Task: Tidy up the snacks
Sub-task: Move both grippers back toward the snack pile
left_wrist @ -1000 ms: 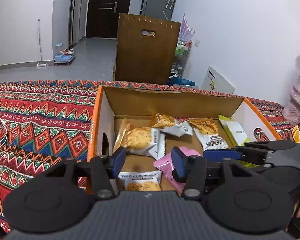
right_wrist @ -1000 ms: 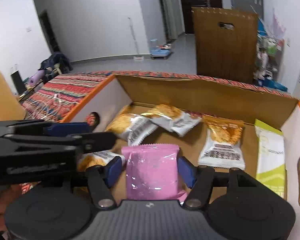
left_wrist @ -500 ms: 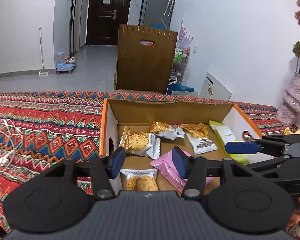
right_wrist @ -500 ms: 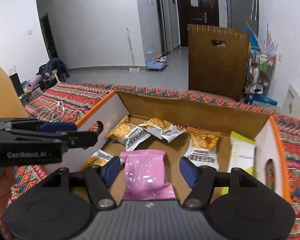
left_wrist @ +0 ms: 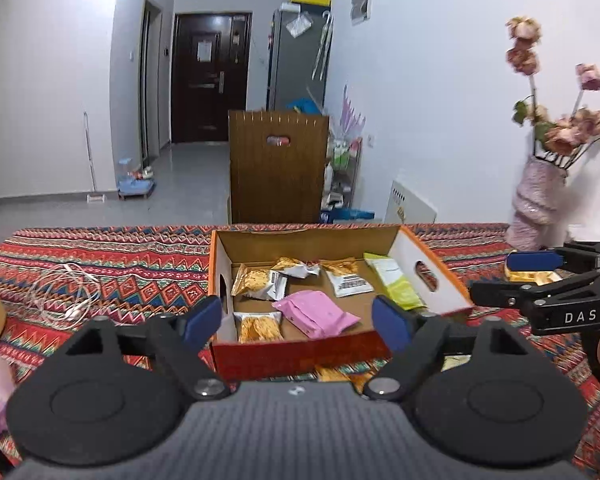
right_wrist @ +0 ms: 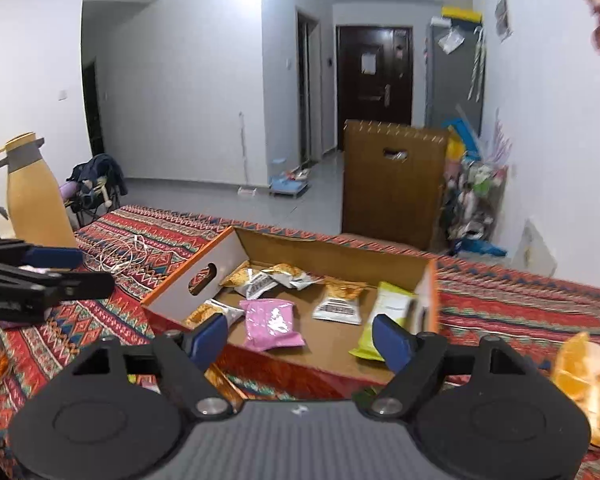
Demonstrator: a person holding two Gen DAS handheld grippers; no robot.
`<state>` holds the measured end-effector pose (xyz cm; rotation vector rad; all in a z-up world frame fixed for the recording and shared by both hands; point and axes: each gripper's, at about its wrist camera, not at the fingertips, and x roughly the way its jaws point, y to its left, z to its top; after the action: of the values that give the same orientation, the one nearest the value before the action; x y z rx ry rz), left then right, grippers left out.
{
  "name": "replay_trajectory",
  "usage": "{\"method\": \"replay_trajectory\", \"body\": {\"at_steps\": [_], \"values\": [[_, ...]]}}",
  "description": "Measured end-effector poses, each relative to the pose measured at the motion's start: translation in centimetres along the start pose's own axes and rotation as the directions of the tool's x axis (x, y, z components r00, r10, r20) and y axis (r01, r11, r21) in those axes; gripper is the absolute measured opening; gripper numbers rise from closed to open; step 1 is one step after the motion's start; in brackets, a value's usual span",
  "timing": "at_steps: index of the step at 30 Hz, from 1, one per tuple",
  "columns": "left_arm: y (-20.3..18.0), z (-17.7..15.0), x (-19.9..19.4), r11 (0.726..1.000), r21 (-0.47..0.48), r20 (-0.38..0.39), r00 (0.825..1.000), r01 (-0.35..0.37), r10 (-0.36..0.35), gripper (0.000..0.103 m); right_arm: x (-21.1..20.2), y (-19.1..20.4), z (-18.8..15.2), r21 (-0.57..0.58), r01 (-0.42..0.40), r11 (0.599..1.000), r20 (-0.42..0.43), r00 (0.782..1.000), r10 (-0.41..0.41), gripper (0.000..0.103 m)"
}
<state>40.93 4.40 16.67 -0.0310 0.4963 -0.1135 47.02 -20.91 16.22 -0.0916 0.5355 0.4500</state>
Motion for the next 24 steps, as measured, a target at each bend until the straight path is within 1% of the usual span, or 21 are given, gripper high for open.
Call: {"method": "replay_trajectory", "body": {"at_steps": [1,2,3,7,10,13,16,20,22,24], "values": [[-0.4,-0.5,-1.2,1.0,0.003,0.015,1.0,-0.003,0.002,0.095,-1.2,0.1,-0.5,-0.006,0.009,1.0,0.013,1.0,-0.008,0.085],[-0.7,-0.9,-2.4,1.0,0.005,0.029,1.0,-0.01,0.009,0.098,-2.3,0.1,-1.0,-0.01,0.014,1.0,0.026,1.0,-0.014,0.089],[-1.0,-1.4,-3.4,1.0,0.008,0.041,0.999,-0.015,0.014,0.1,-3.5,0.2,-1.5,-0.014,0.019,1.0,0.04,0.999,-0.018,0.09],[-2.4,-3.7,-7.6,1.0,0.023,0.071,0.997,-0.006,0.004,0.103,-8.2,0.7,-4.3,-0.008,0.037,0.999,0.079,0.996,-0.037,0.091],[-3.3,-5.9,-10.3,0.999,0.038,0.085,0.996,-0.006,0.002,0.103,-11.2,1.2,-6.9,0.013,0.037,0.999,0.109,0.993,-0.038,0.099],[-4.3,-8.5,-12.8,0.999,0.051,0.091,0.996,-0.007,0.002,0.103,-13.8,2.0,-9.6,0.02,0.045,0.999,0.135,0.99,-0.047,0.1],[-5.1,-11.3,-14.8,0.998,0.056,0.086,0.996,-0.001,-0.004,0.103,-15.9,2.9,-12.5,0.03,0.043,0.999,0.141,0.989,-0.047,0.1],[-5.7,-14.4,-16.4,0.999,0.033,0.053,0.999,0.001,-0.002,0.103,-17.5,4.5,-16.3,0.034,0.054,0.998,0.122,0.991,-0.058,0.1],[-5.7,-15.9,-16.8,1.0,0.019,0.031,1.0,0.0,-0.001,0.103,-18.1,5.3,-18.3,0.031,0.071,0.997,0.111,0.991,-0.074,0.1],[-5.5,-17.5,-17.1,1.0,0.001,0.007,1.0,-0.006,0.006,0.103,-18.3,6.1,-20.2,0.022,0.113,0.993,0.102,0.988,-0.115,0.1]]}}
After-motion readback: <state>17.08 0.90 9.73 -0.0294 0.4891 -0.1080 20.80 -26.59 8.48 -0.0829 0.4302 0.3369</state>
